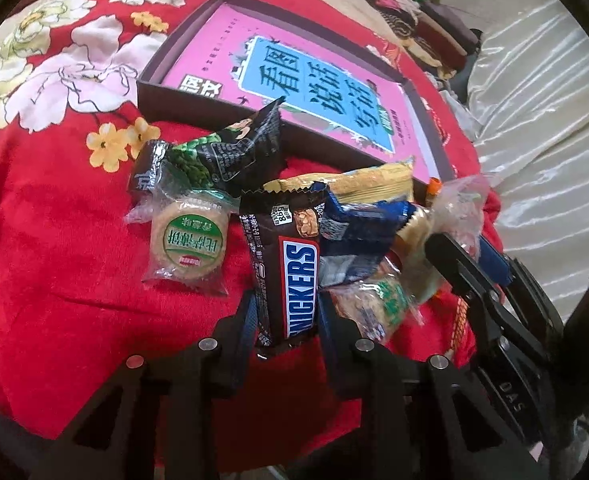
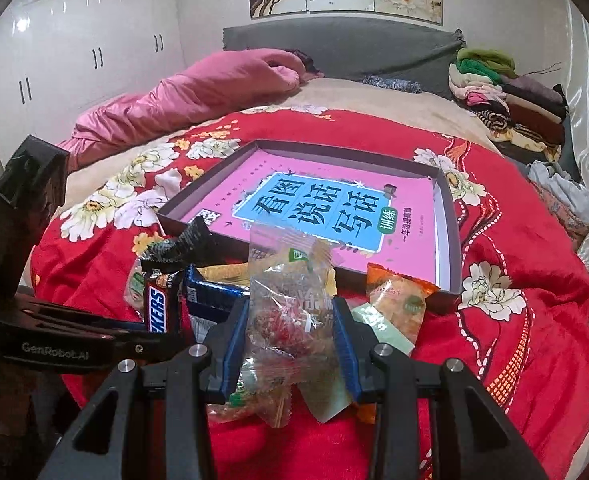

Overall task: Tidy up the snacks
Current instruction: 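Grasp the Snickers bar with the left tool while the right tool grasps a clear candy bag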

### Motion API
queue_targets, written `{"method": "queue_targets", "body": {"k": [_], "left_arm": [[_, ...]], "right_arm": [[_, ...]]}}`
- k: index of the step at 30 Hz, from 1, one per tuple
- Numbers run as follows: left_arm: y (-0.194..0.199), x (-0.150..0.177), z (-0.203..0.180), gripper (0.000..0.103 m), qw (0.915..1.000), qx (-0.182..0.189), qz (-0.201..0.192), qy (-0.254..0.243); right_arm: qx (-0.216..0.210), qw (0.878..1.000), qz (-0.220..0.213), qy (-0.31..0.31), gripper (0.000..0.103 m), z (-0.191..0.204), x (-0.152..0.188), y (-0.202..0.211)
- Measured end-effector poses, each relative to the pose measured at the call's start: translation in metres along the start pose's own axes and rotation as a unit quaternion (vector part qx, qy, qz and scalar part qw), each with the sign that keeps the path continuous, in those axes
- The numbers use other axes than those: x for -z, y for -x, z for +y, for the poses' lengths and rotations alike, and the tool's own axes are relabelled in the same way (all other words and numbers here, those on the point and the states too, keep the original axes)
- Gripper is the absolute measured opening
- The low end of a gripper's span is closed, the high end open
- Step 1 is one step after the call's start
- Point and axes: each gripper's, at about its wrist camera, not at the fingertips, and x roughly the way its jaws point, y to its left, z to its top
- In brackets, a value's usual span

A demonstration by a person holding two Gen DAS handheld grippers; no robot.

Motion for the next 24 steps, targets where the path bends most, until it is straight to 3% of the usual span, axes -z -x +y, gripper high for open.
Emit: {"method": "queue_targets", "body": {"k": [24], "left_arm": [[0.049, -0.010, -0.008, 0.030, 0.9975, -0.011, -0.055, -0.043]], "right_arm": [[-0.017, 0.998, -0.050, -0.044, 0.041, -0.015, -0.006, 0.019]]}}
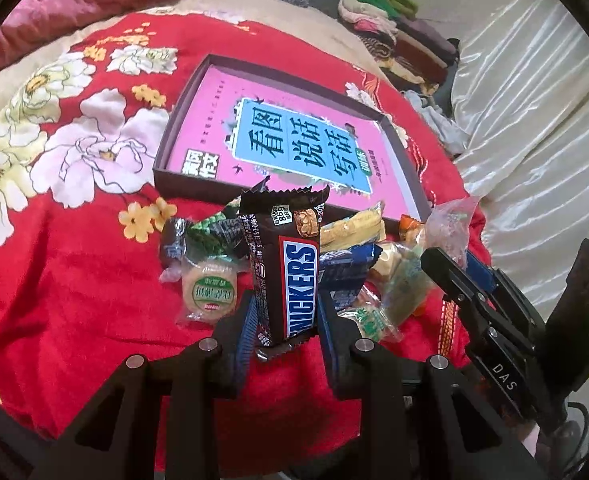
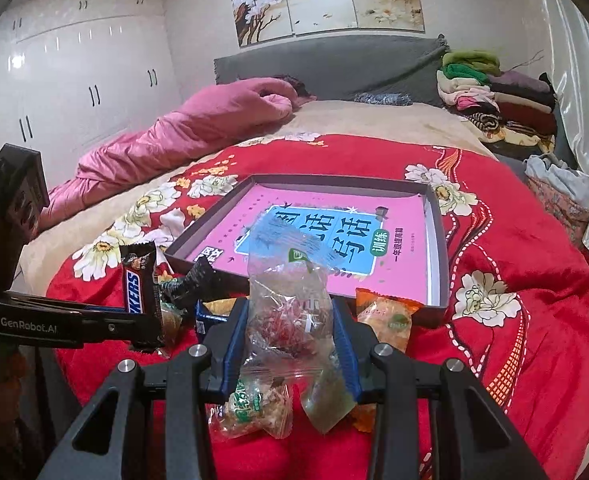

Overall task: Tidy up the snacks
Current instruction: 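Lift the Snickers bar with the left tool and carry it over the tray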

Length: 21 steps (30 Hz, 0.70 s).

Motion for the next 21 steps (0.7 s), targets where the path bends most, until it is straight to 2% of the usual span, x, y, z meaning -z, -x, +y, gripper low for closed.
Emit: {"method": "queue_targets", "body": {"k": [21], "left_arm": [[0.011, -0.015, -0.005, 0.030, 0.9994, -0.014, -0.024, -0.021]], "right_arm": [[0.004, 0.999, -0.029, -0.031, 0.041, -0.013, -0.008, 0.008]]}}
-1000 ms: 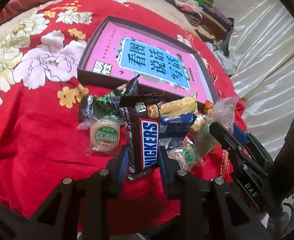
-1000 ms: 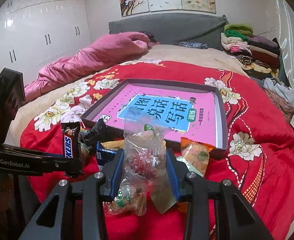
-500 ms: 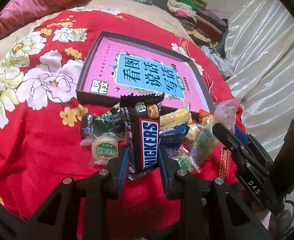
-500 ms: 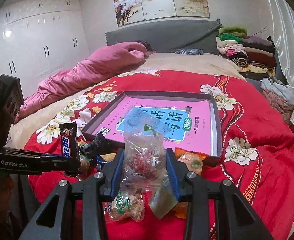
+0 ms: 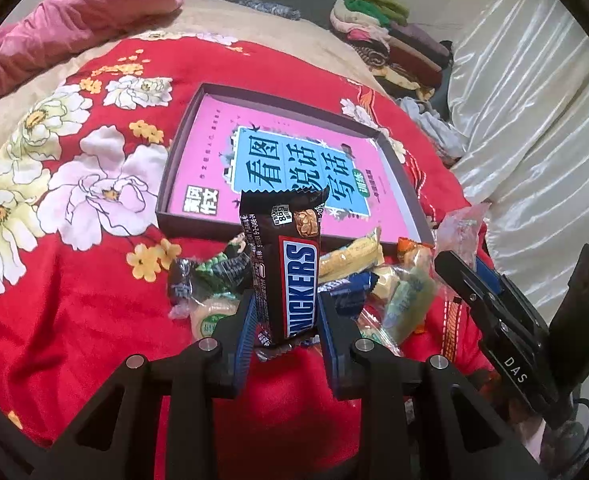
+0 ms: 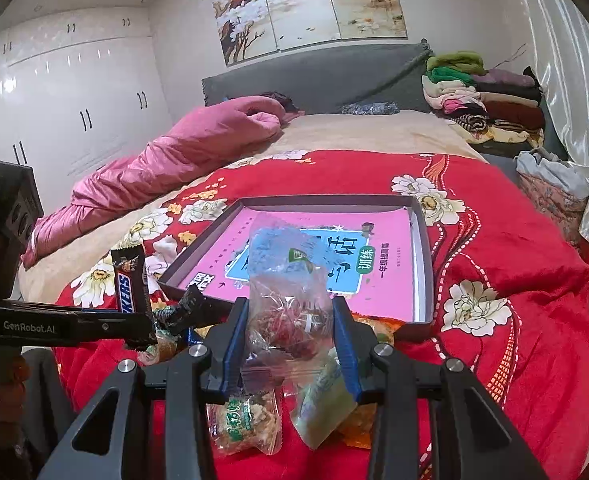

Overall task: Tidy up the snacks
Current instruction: 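Lift the Snickers bar with the left tool and carry it over the tray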

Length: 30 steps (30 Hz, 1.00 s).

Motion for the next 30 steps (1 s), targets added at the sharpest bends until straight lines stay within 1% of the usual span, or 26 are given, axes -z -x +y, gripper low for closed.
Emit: {"method": "queue_targets", "body": {"k": [9, 20, 30], "left_arm": [[0.001, -0.010, 0.004, 0.030, 0.9999, -0.009, -0.011, 0.001], [0.001, -0.023, 0.006, 0.030, 0.9995, -0.017, -0.028, 0.000], [-0.005, -0.031, 0.012, 0.030, 0.9992, -0.028, -0.030, 0.004]], "right_arm": [[0.013, 1.000, -0.012, 0.000, 0.041, -0.005, -0.005, 0.001], [0.027, 0.999, -0.016, -0.011, 0.041, -0.020, -0.010, -0.007], [0.029, 0.999, -0.023, -0.016, 0.041, -0.026, -0.015, -0.010]]}}
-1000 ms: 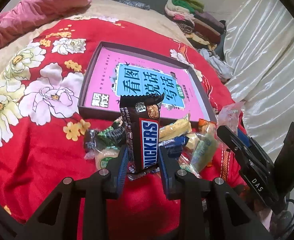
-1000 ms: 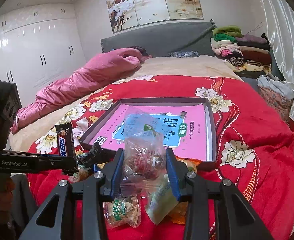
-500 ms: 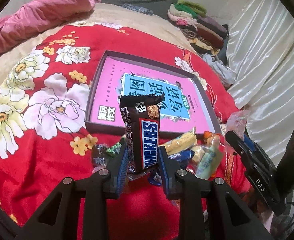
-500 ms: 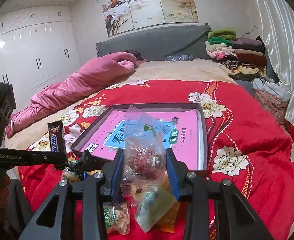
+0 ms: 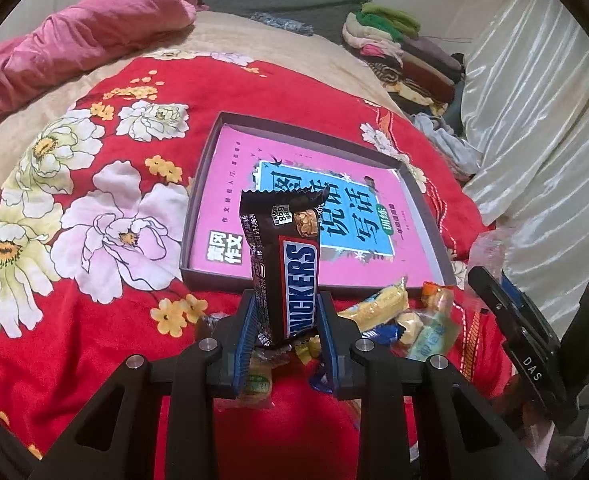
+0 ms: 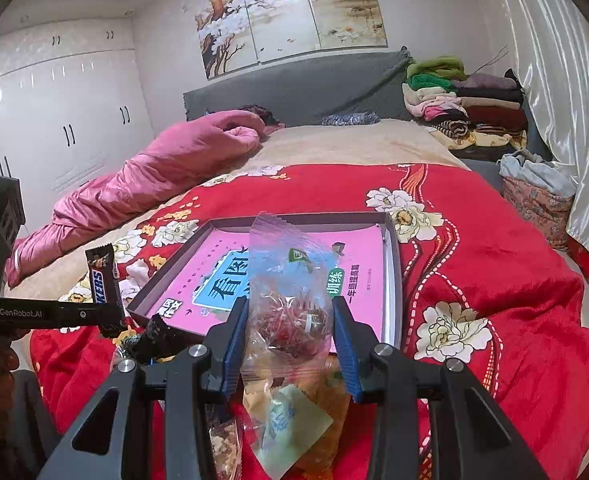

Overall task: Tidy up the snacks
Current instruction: 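Lift the Snickers bar with the left tool and carry it over the tray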

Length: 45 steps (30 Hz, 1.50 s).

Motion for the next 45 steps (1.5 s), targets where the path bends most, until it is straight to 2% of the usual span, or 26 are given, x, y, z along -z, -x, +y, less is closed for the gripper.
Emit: {"method": "queue_targets", "body": {"k": [20, 45], "left_arm": [[-0.018, -0.030, 0.015, 0.030, 0.9995, -0.026, -0.016, 0.010], [-0.068, -0.041, 0.015, 0.030, 0.9991, -0.036, 0.023, -0.001]], "right_arm": [[0.021, 0.999, 0.002, -0.025, 0.041, -0.026, -0.011, -0.025], [0.025, 0.999, 0.030, -0.035, 0.041, -0.040, -0.012, -0.052]]}}
